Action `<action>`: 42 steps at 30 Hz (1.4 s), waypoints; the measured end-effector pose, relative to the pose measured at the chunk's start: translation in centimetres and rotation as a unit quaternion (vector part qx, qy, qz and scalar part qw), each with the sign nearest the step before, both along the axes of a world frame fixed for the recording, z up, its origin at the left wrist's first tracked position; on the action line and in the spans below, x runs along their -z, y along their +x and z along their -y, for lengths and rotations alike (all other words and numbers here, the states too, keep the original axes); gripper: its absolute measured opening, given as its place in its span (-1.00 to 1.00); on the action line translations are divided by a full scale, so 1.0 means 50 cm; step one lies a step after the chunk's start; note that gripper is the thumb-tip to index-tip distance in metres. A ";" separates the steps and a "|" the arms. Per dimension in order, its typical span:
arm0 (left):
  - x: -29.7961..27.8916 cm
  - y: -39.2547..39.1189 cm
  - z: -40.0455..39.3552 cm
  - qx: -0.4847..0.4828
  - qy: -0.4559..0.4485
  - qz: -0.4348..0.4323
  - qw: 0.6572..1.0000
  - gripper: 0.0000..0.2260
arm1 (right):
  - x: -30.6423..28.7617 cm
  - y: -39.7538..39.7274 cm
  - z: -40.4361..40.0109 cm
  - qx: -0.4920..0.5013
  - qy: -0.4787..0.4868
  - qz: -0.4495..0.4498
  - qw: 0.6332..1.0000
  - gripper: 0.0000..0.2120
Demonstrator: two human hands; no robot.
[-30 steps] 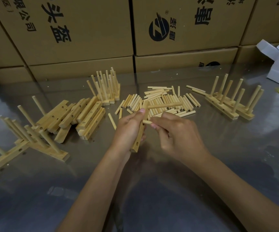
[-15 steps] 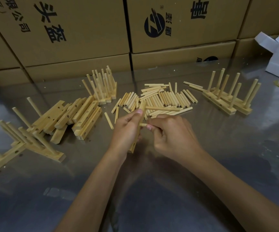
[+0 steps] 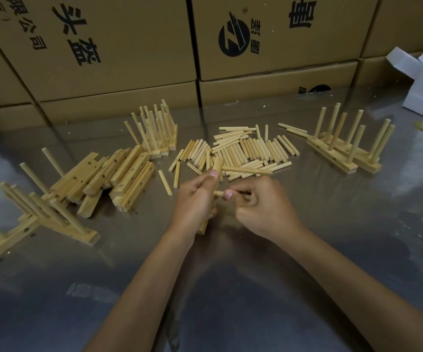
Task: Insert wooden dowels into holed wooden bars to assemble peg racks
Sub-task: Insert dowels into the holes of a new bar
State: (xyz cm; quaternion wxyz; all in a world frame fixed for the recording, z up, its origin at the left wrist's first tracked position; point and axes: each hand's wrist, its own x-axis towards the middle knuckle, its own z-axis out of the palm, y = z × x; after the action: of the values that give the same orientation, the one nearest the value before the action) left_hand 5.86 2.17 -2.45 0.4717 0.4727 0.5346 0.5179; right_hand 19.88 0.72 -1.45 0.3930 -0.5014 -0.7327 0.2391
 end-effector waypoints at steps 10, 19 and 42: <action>0.017 -0.012 -0.015 0.007 -0.043 0.035 0.998 -0.67 | -0.002 0.000 0.006 0.002 0.067 0.071 0.995 -0.76; 0.019 -0.009 -0.016 0.007 -0.035 0.043 0.998 -0.75 | 0.024 -0.013 0.009 0.036 0.113 0.063 0.991 -0.82; 0.008 0.000 -0.007 -0.026 -0.039 0.031 0.998 -0.85 | 0.019 -0.005 -0.013 0.018 0.033 0.019 0.999 -0.89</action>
State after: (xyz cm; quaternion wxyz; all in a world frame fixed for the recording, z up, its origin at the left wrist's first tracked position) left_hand 5.85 2.51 -2.82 0.4921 0.4235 0.5519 0.5233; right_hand 19.61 1.38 -2.38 0.3992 -0.5058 -0.7386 0.1983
